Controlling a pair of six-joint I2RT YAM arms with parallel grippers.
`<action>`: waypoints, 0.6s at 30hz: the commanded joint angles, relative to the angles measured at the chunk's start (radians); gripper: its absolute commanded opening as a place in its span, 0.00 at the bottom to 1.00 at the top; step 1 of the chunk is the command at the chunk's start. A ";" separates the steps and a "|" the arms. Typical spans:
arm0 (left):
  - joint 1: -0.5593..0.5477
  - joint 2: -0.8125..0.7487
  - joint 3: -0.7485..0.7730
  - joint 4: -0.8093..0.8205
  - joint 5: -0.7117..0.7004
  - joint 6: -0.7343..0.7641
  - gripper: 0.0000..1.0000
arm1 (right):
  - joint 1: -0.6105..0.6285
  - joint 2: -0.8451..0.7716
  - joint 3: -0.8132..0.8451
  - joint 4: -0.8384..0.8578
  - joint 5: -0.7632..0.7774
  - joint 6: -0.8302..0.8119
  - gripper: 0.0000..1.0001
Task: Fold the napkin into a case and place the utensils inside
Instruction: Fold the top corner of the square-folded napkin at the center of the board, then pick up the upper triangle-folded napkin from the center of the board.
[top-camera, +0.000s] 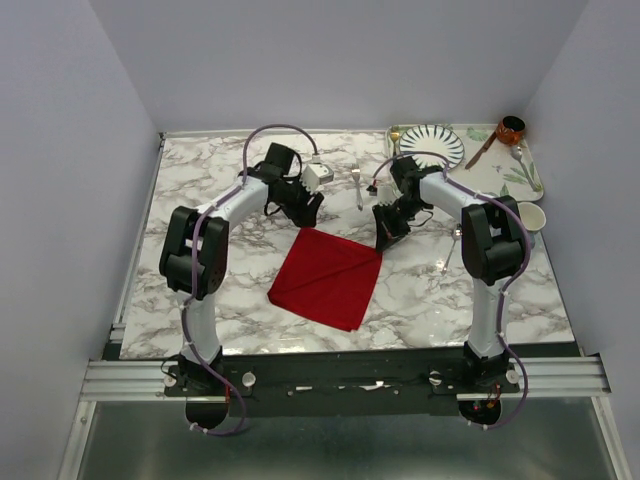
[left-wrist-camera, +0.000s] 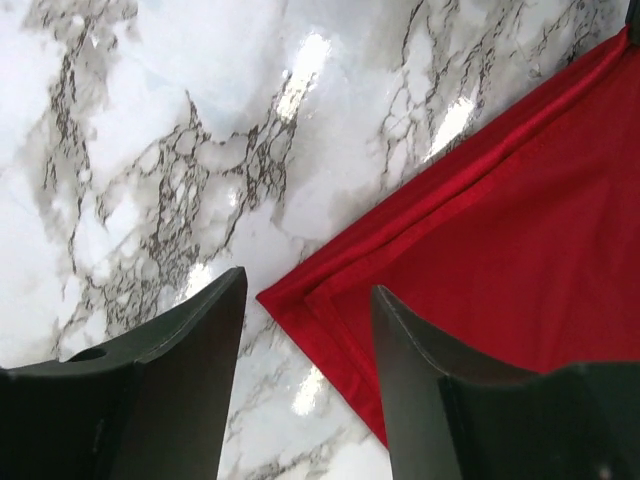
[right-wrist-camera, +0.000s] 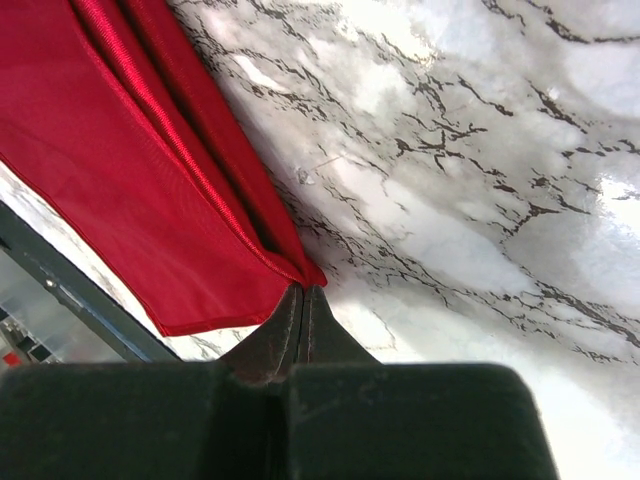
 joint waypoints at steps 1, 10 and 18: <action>0.043 0.055 0.105 -0.192 0.084 0.000 0.64 | -0.002 0.030 0.038 -0.026 -0.027 -0.021 0.01; 0.050 0.203 0.287 -0.398 0.128 0.105 0.68 | -0.002 0.046 0.064 -0.041 -0.027 -0.039 0.01; 0.052 0.285 0.346 -0.435 0.099 0.080 0.67 | -0.002 0.049 0.069 -0.049 -0.021 -0.059 0.01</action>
